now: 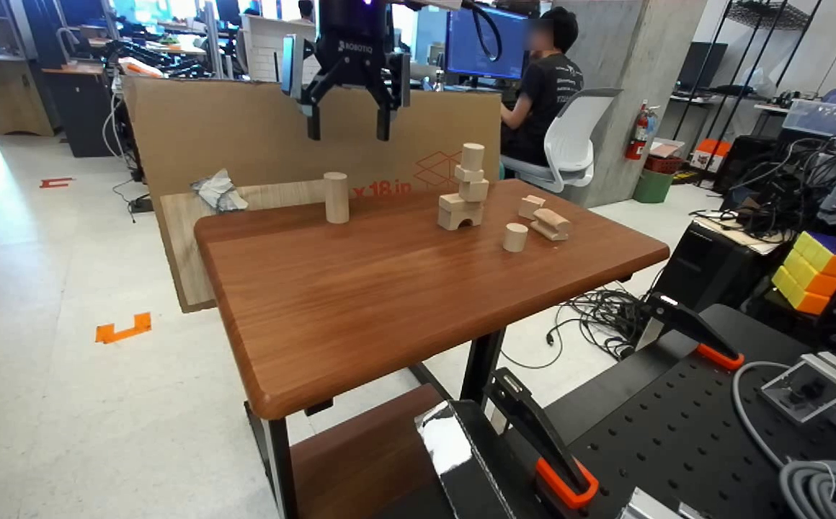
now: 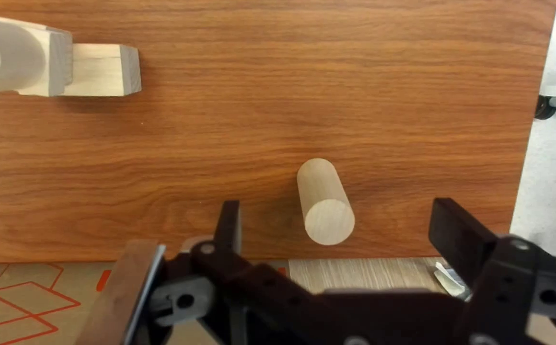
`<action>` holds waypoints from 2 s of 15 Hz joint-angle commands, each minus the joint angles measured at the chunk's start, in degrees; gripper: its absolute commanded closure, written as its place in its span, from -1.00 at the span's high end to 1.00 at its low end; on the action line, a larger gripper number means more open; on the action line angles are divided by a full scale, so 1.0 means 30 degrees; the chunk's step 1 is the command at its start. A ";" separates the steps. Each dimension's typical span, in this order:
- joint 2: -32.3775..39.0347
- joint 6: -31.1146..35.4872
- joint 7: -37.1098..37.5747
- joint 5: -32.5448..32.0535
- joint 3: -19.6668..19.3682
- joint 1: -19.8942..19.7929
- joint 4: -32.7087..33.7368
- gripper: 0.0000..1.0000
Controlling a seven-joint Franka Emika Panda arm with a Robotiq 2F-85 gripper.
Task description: Move the longer cylindrical block to the front
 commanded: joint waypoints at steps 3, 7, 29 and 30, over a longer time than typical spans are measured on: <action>0.1876 -0.1188 0.0151 -0.0108 -0.0289 0.0318 0.1891 1.00; 0.2964 -0.1871 0.0320 -0.0328 -0.0447 0.0534 0.2939 1.00; 0.2977 -0.5396 0.0700 -0.0102 -0.0486 0.0717 0.5932 -0.79; 0.2417 -0.5258 0.0313 0.0020 -0.0314 0.0620 0.5425 -0.79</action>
